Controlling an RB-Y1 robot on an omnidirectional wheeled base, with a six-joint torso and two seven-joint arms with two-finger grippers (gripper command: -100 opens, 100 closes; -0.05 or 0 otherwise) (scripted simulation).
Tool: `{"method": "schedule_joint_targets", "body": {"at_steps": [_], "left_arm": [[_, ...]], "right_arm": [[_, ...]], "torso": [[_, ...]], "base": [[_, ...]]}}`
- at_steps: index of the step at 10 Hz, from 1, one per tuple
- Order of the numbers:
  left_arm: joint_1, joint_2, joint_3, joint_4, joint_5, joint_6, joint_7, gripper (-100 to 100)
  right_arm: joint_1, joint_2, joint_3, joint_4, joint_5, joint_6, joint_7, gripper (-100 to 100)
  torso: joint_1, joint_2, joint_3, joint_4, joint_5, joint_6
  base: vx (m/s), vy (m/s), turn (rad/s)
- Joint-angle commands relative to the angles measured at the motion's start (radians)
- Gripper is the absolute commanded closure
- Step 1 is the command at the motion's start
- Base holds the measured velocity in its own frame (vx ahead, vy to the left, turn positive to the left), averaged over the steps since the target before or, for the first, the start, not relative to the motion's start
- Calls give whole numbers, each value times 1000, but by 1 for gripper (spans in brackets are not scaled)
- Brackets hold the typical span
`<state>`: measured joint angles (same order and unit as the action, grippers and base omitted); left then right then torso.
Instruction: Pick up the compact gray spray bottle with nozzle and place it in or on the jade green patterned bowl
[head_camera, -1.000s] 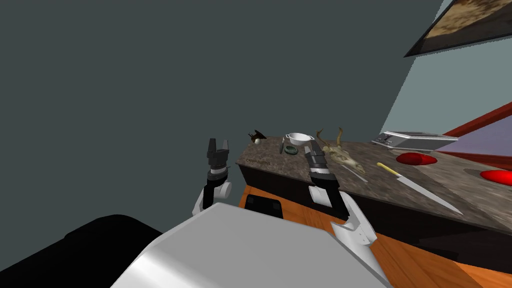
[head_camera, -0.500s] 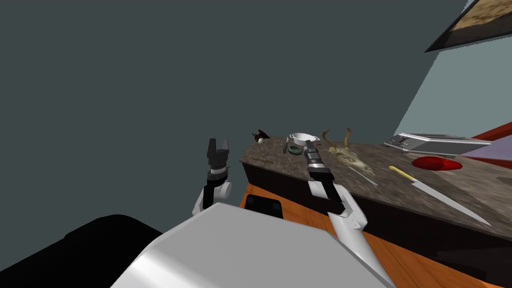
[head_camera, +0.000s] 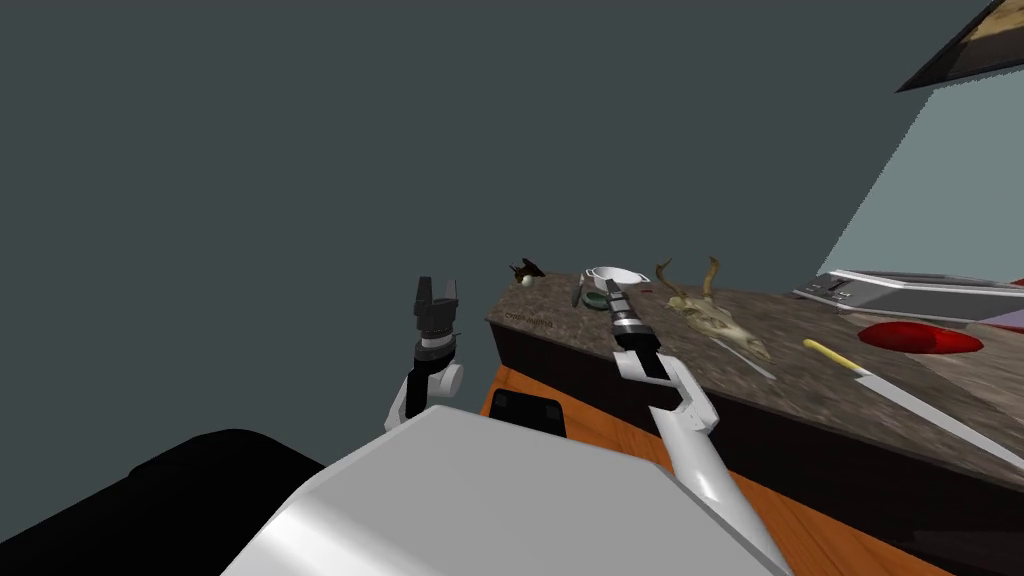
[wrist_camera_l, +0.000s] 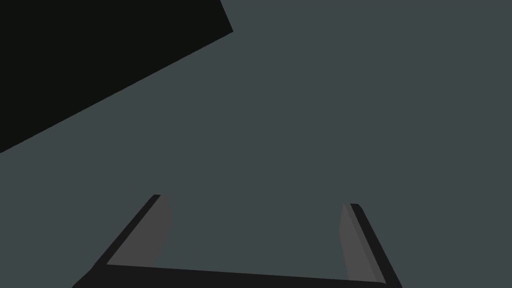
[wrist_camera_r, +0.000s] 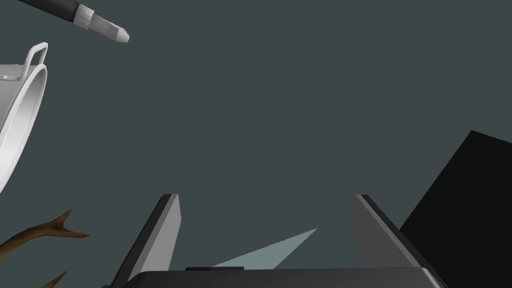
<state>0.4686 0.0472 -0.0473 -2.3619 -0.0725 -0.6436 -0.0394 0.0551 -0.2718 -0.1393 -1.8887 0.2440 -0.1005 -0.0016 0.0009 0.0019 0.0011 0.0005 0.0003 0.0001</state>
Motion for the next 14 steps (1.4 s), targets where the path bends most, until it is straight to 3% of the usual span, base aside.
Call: {"method": "schedule_joint_targets", "body": {"at_steps": [1, 2, 3, 4, 5, 6, 7, 8, 9, 10, 11, 12, 13, 14], "left_arm": [[0, 0, 0, 0, 0, 0, 0, 0], [0, 0, 0, 0, 0, 0, 0, 0], [0, 0, 0, 0, 0, 0, 0, 0], [0, 0, 0, 0, 0, 0, 0, 0], [0, 0, 0, 0, 0, 0, 0, 0], [0, 0, 0, 0, 0, 0, 0, 0], [0, 0, 0, 0, 0, 0, 0, 0], [0, 0, 0, 0, 0, 0, 0, 0], [0, 0, 0, 0, 0, 0, 0, 0], [0, 0, 0, 0, 0, 0, 0, 0], [0, 0, 0, 0, 0, 0, 0, 0], [0, 0, 0, 0, 0, 0, 0, 0], [0, 0, 0, 0, 0, 0, 0, 0], [0, 0, 0, 0, 0, 0, 0, 0]], "right_arm": [[-50, -2, 1, 50, 29, 50, 40, -100], [-55, -2, 1, 62, 29, 72, 40, -100], [-92, -9, 3, 99, 45, 111, 63, -100], [-92, -9, 3, 101, 45, 121, 63, -100], [-130, -15, 5, 141, 60, 162, 87, -100], [-130, -15, 5, 141, 60, 169, 87, -100], [-168, -21, 9, 179, 76, 213, 113, -100], [-168, -21, 9, 181, 76, 218, 113, -100], [-205, -25, 15, 221, 91, 257, 139, -100], [-205, -25, 15, 221, 91, 267, 139, -100], [-243, -29, 22, 261, 105, 306, 166, -100], [-243, -29, 22, 261, 105, 316, 166, -100], [-279, -32, 31, 301, 119, 356, 193, -100], [-279, -32, 31, 301, 119, 364, 193, -100]], "torso": [[0, 0, 0, 0, 0, 0], [0, 1, 0, 0, 0, 0], [-1, 0, 0, 0, 0, 1], [-1, 0, 0, 0, 0, 0], [-2, 0, 0, 0, 0, 1], [-2, -1, 0, 0, 0, 0], [-2, -1, 0, 0, 0, 1], [-2, -1, 0, 0, 0, 0], [-2, -1, 0, 0, -1, 1], [-3, -1, 0, 0, -1, 0], [-3, -1, 0, 0, -1, 1], [-3, -1, -1, 0, -1, 0], [-3, -1, -1, 0, -1, 1], [-3, -1, -1, 0, -1, 1]], "base": [[-48, 24, 157], [-34, 9, 54], [-27, 4, 105], [-16, 3, 52], [-14, 3, 86], [-14, -1, 44], [-21, -6, 87], [-17, -9, 52], [-16, -13, 92], [-12, -16, 55], [-11, -20, 68], [-8, -20, 56], [-11, -25, 82], [-10, -24, 48]]}}
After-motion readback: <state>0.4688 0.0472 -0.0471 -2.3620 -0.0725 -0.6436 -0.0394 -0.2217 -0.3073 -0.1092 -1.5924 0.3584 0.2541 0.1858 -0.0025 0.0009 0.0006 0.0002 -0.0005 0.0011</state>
